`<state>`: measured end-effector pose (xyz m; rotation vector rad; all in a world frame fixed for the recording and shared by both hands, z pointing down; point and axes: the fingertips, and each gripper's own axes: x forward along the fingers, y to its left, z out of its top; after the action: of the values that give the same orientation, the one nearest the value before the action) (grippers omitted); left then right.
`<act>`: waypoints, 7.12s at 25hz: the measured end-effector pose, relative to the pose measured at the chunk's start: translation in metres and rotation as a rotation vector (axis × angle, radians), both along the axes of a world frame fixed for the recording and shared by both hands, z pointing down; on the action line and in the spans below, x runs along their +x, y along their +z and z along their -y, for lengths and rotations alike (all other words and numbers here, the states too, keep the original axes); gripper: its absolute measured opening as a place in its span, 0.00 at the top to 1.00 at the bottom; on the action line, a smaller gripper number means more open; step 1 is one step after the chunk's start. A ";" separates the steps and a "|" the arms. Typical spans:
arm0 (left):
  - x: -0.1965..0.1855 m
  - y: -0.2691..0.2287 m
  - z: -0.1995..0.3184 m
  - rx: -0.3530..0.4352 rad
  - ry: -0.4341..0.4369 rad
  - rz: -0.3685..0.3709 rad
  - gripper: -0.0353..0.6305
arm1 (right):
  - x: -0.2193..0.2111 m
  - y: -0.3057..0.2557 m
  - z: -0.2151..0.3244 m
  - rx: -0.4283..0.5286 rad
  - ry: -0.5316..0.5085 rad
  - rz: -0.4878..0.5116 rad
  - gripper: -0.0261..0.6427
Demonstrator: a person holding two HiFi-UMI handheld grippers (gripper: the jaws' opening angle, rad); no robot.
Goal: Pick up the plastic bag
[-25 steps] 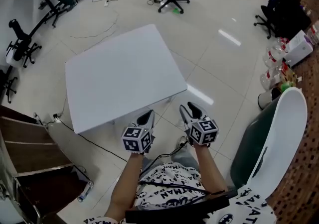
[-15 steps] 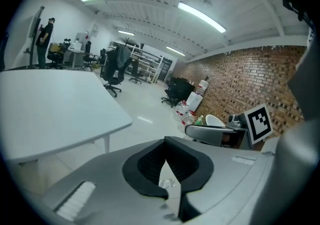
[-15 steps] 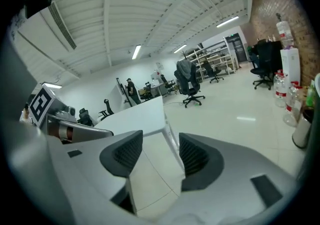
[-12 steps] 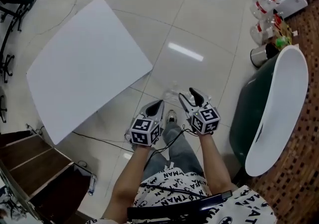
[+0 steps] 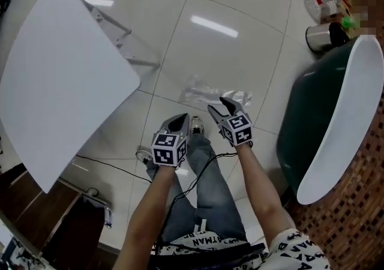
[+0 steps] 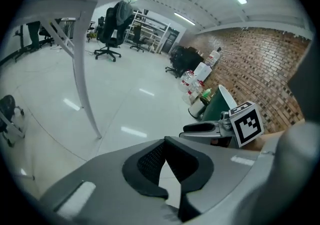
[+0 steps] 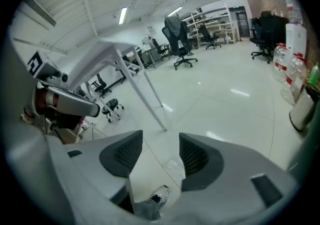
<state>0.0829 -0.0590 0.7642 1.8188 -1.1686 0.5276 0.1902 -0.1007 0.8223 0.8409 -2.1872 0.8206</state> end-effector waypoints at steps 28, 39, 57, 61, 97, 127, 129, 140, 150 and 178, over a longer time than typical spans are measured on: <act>0.013 0.371 0.004 -0.219 0.075 0.030 0.95 | -0.019 0.451 -0.018 -0.161 -0.442 -0.345 0.54; 0.010 0.379 0.011 -0.185 0.027 -0.021 0.95 | -0.029 0.496 -0.016 -0.106 -0.528 -0.523 0.68; 0.021 0.261 0.024 -0.131 0.086 0.005 0.95 | 0.014 0.340 0.022 -0.123 0.013 -0.282 0.95; 0.033 0.211 0.043 -0.074 0.112 0.008 0.95 | 0.020 0.266 0.037 -0.049 0.093 -0.231 0.94; -0.181 -0.336 -0.011 0.483 -0.394 0.109 0.95 | -0.142 -0.455 0.045 0.690 -0.175 0.216 0.94; -0.404 -0.429 -0.187 0.645 -0.668 0.227 0.94 | -0.391 -0.522 -0.114 0.692 -0.443 0.334 0.94; -0.405 -0.431 -0.185 0.652 -0.672 0.217 0.94 | -0.391 -0.522 -0.114 0.688 -0.445 0.335 0.94; -0.396 -0.429 -0.173 0.653 -0.695 0.174 0.95 | -0.380 -0.523 -0.104 0.680 -0.451 0.333 0.94; -0.390 -0.415 -0.167 0.627 -0.705 0.165 0.95 | -0.352 -0.518 -0.068 0.693 -0.430 0.309 0.95; -0.429 -0.353 -0.224 0.452 -0.896 0.183 0.95 | -0.577 -0.355 -0.037 0.807 -1.338 -0.104 0.94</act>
<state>-0.3461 0.1648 0.4112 1.3820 -2.1751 -0.1124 -0.3870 -0.0637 0.4674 -0.3724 -2.2967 -0.7578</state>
